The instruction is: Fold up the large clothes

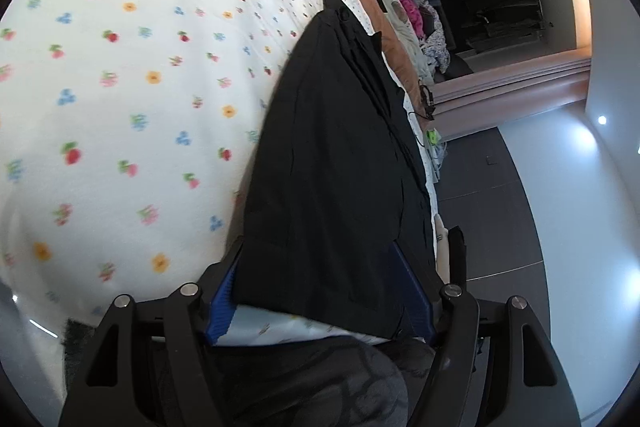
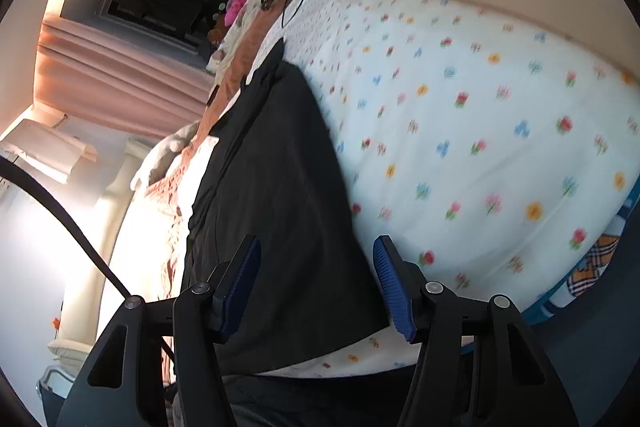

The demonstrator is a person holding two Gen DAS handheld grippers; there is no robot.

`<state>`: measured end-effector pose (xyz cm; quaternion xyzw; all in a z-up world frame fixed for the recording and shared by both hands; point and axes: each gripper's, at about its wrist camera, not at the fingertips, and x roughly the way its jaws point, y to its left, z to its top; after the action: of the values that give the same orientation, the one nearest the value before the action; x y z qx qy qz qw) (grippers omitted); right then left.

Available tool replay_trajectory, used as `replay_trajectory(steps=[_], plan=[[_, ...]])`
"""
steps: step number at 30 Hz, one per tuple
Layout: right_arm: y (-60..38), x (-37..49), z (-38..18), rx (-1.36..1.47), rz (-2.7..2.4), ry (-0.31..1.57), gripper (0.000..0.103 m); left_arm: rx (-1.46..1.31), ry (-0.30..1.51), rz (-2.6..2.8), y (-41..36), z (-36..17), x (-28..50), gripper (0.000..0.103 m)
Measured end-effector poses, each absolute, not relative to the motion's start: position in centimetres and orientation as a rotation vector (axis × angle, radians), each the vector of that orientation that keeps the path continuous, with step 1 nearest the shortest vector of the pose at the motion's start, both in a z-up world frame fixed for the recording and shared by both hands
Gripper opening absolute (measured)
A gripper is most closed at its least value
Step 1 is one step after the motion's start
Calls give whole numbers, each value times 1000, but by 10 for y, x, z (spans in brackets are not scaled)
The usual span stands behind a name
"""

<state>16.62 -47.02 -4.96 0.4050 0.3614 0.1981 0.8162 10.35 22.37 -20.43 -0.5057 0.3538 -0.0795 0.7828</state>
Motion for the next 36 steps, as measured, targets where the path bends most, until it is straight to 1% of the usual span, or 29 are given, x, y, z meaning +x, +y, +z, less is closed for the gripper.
replay_trajectory(steps=[6, 7, 8, 9, 10, 11, 12, 13, 14, 17, 18, 19, 20, 21, 22, 27, 36], plan=[[-469, 165, -54, 873, 437, 771, 56, -1020, 767, -141, 209, -194, 124, 69], [-470, 165, -56, 859, 422, 774, 49, -1012, 768, -134, 208, -193, 125, 61], [-472, 163, -56, 847, 403, 777, 44, -1012, 772, -131, 208, -193, 126, 54], [-476, 161, -57, 849, 389, 774, 44, -1017, 774, -128, 209, -195, 126, 52], [-477, 158, -55, 850, 385, 769, 43, -1022, 772, -119, 210, -196, 124, 44], [-476, 156, -55, 845, 386, 767, 43, -1025, 773, -107, 211, -198, 123, 32], [-478, 154, -55, 838, 392, 769, 43, -1028, 778, -94, 213, -200, 122, 25], [-476, 152, -54, 835, 399, 774, 43, -1033, 778, -80, 215, -202, 120, 14], [-477, 151, -55, 843, 414, 781, 43, -1040, 770, -69, 218, -203, 116, 10], [-470, 153, -57, 877, 452, 793, 43, -1044, 722, -60, 221, -198, 109, 7], [-472, 155, -57, 882, 450, 785, 41, -1037, 713, -60, 222, -195, 109, 7], [-469, 157, -59, 884, 442, 783, 30, -1025, 698, -61, 221, -189, 108, 6], [-469, 158, -60, 887, 430, 781, 12, -1020, 689, -62, 221, -186, 107, 6], [-471, 158, -57, 896, 420, 770, 5, -1014, 678, -64, 221, -180, 107, 6], [-470, 156, -54, 899, 420, 755, 2, -1011, 665, -70, 221, -173, 106, 6], [-468, 137, -11, 853, 449, 649, 0, -996, 607, -99, 226, -145, 103, 6], [-462, 81, 86, 787, 575, 460, 0, -981, 440, -148, 248, -64, 72, 5]])
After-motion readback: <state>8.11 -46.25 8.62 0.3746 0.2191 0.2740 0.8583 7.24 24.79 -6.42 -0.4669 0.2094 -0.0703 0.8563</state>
